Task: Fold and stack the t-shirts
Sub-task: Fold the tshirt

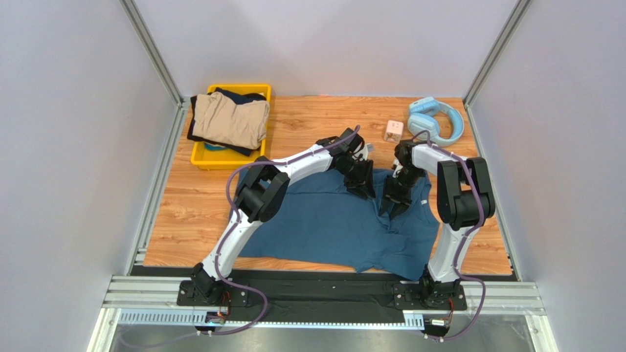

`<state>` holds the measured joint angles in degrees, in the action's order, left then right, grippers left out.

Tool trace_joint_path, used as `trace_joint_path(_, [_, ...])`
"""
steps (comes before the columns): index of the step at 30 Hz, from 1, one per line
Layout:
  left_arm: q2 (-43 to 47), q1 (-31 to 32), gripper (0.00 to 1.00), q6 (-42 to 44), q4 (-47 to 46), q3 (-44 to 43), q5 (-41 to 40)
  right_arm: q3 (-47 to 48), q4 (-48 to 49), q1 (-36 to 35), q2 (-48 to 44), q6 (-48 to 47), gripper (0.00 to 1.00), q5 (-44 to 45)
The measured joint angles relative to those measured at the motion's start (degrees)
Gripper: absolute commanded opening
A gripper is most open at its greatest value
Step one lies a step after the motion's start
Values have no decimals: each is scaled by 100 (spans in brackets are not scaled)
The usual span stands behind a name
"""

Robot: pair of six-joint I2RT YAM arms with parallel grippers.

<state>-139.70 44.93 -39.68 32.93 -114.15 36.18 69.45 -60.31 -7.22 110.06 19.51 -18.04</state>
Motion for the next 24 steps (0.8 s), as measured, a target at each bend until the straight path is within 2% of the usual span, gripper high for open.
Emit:
trace_joint_path(8, [-122, 26, 43, -101, -98, -17, 94, -278, 44, 0, -256, 24, 41, -48])
trace_joint_path(10, [-122, 37, 43, -105, -101, -17, 94, -315, 48, 0, -391, 42, 24, -35])
trace_joint_path(12, [-122, 46, 41, -105, -114, -20, 94, -317, 85, 0, -516, 61, 0, 0])
trace_joint_path(19, [-111, 46, 42, -68, -197, 129, 114, -240, 92, 0, -566, 129, 0, 267])
trace_joint_path(24, [166, 46, 44, 127, -225, 542, 20, 195, -72, 20, -638, 101, 0, 507])
